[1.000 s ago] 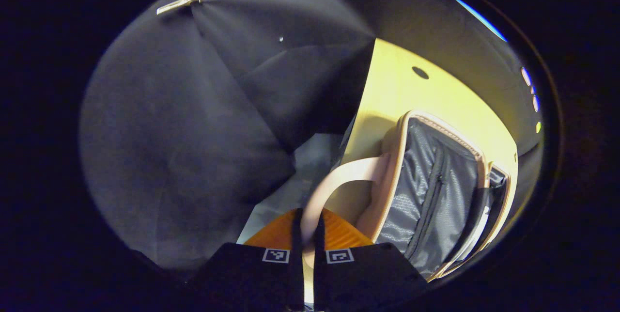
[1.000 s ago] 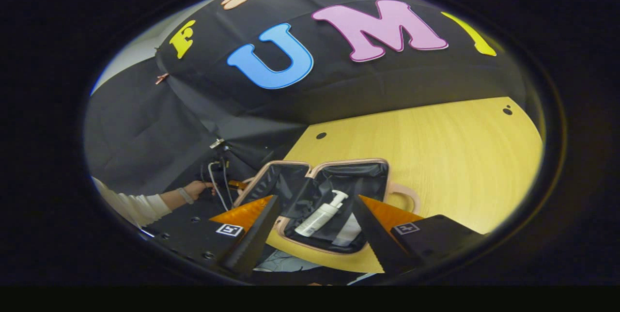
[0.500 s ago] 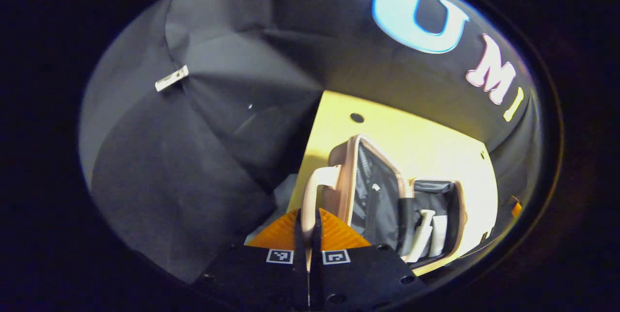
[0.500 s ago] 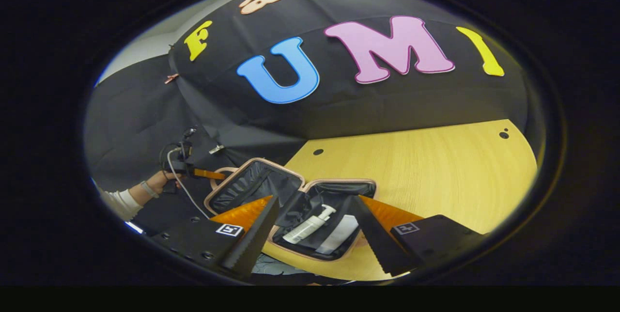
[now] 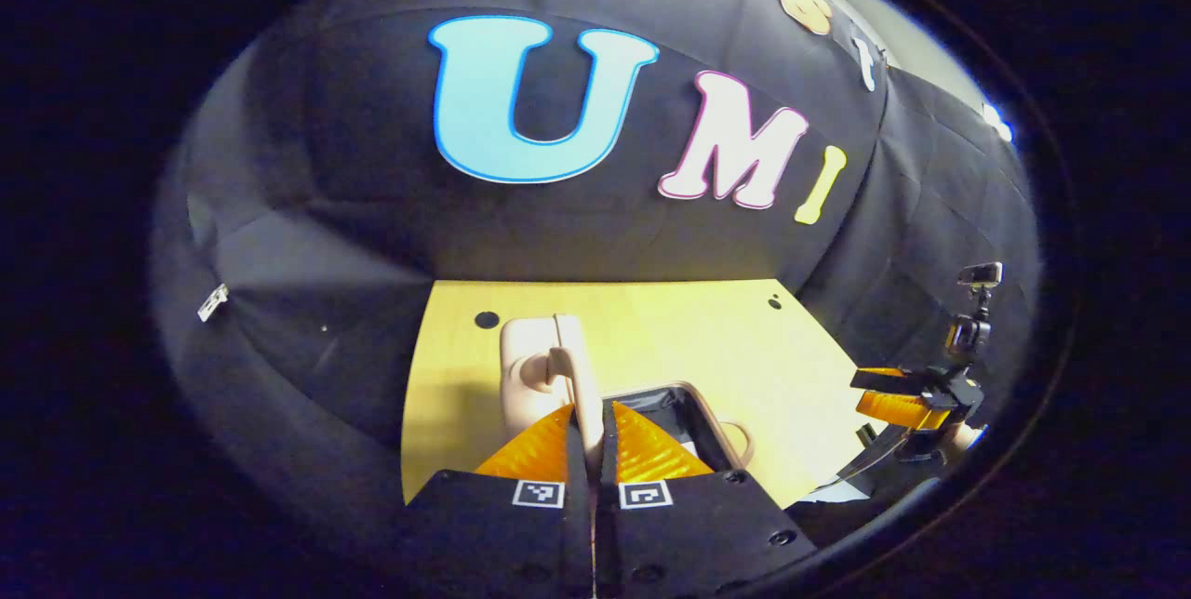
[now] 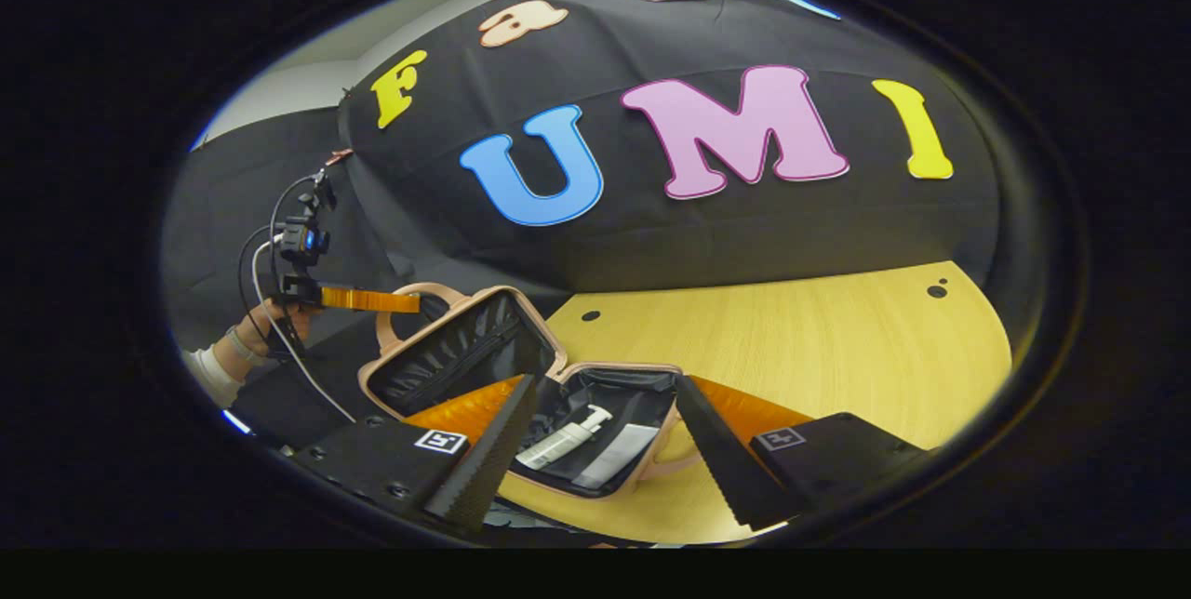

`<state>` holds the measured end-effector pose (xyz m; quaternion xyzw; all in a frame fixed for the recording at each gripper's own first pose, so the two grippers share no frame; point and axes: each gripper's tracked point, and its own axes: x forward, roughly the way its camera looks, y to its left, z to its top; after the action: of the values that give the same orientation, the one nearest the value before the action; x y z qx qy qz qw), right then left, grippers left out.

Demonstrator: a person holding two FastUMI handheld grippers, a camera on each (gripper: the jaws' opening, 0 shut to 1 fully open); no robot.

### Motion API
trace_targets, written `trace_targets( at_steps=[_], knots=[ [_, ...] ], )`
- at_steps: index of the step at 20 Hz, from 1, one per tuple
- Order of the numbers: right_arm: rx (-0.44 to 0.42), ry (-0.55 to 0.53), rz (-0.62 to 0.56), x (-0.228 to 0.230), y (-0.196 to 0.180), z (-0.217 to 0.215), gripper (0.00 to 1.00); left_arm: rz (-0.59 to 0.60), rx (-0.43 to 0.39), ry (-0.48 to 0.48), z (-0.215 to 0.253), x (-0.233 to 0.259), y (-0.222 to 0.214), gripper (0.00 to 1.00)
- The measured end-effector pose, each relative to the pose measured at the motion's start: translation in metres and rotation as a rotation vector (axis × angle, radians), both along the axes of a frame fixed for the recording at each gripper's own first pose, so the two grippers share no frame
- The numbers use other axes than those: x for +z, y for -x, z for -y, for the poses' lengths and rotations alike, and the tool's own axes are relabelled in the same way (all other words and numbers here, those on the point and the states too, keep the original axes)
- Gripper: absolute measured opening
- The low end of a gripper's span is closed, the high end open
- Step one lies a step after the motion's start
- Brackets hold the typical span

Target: First open the suitcase, pack the skin care products into it, and then close the suitcase.

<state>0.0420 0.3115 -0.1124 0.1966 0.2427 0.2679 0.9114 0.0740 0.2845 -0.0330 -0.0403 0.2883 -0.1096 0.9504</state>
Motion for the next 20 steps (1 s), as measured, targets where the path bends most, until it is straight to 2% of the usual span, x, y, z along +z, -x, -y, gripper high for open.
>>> trace_targets(
  at_steps=[3,4,5,6,8,10,13,15,17,19,20],
  knots=[
    [0.004,-0.014,0.000,0.000,0.011,0.011,0.96,0.008,-0.105,0.095,0.078,-0.009,-0.008,0.07],
    [0.002,-0.018,-0.002,0.001,0.012,0.018,1.00,-0.013,-0.125,0.123,0.107,-0.018,-0.010,0.07],
    [0.000,-0.024,0.000,0.004,0.013,0.026,0.96,-0.039,-0.147,0.142,0.131,-0.032,-0.009,0.07],
    [-0.001,-0.028,-0.001,0.006,0.013,0.035,0.96,-0.042,-0.165,0.142,0.157,-0.046,-0.012,0.07],
    [-0.013,-0.026,-0.010,0.006,0.016,0.060,0.96,-0.081,-0.181,0.119,0.197,-0.095,-0.029,0.07],
    [-0.053,-0.031,-0.012,0.009,0.021,0.095,0.96,-0.175,-0.170,0.127,0.220,-0.147,-0.035,0.07],
    [-0.126,-0.017,-0.016,0.009,0.036,0.153,0.96,-0.287,-0.152,0.015,0.246,-0.214,-0.031,0.07],
    [-0.166,0.031,-0.024,-0.001,0.050,0.194,0.95,-0.295,-0.161,-0.032,0.258,-0.238,-0.034,0.07],
    [-0.191,0.053,-0.031,-0.005,0.060,0.226,0.95,-0.305,-0.150,-0.060,0.263,-0.249,-0.032,0.12],
    [-0.213,0.041,-0.038,-0.005,0.068,0.250,0.96,-0.301,-0.124,-0.135,0.264,-0.261,-0.034,0.16],
    [-0.219,0.029,-0.035,-0.001,0.073,0.261,0.96,-0.302,-0.102,-0.152,0.266,-0.263,-0.034,0.25]
  ],
)
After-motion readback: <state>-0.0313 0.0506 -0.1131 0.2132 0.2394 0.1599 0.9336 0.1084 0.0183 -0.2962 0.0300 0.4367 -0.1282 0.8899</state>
